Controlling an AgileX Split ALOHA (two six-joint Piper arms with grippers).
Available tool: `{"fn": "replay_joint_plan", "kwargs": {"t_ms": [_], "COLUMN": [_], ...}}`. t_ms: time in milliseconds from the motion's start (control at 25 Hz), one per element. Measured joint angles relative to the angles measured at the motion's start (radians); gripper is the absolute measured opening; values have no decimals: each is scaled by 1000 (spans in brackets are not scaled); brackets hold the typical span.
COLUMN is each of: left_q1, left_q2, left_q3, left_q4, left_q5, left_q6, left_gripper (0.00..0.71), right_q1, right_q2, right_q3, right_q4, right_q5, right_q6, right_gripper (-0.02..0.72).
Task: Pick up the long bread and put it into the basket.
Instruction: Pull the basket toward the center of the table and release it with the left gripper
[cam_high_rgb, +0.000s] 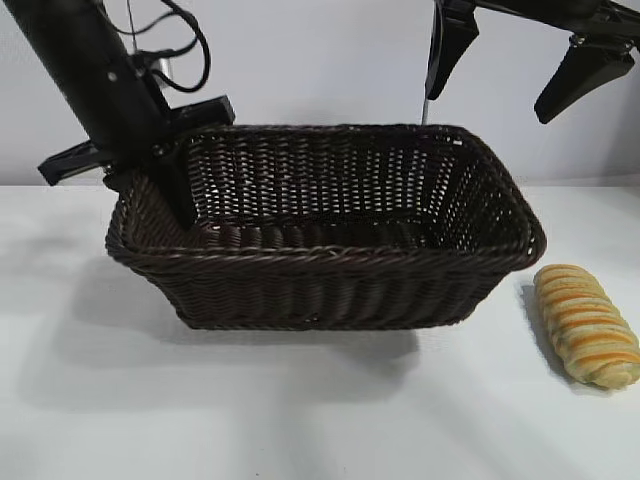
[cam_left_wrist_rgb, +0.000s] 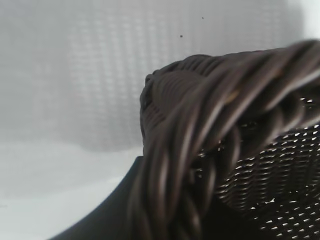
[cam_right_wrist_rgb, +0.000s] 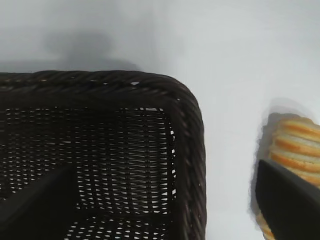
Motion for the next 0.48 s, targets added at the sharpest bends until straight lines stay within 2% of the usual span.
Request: {"fn": "replay_joint_plan", "kwargs": {"t_ms": [240,280,360,480], "left_q1": [0,0,0,0], "left_q2": [30,30,30,30], "left_q3": [0,0,-2,-7], "left_q4": [-8,-13,-35,-52], "left_q5": [-14,-14,-14,-11], "left_q6": [1,1,1,1], "left_gripper": [106,129,239,533], "right_q1": [0,0,0,0], "right_q2": [0,0,0,0], "right_q3": [0,0,0,0], "right_q4": [0,0,0,0], "right_q5": [1,1,1,1], "right_q6": [0,0,0,0], "right_gripper": [695,695,695,695]}}
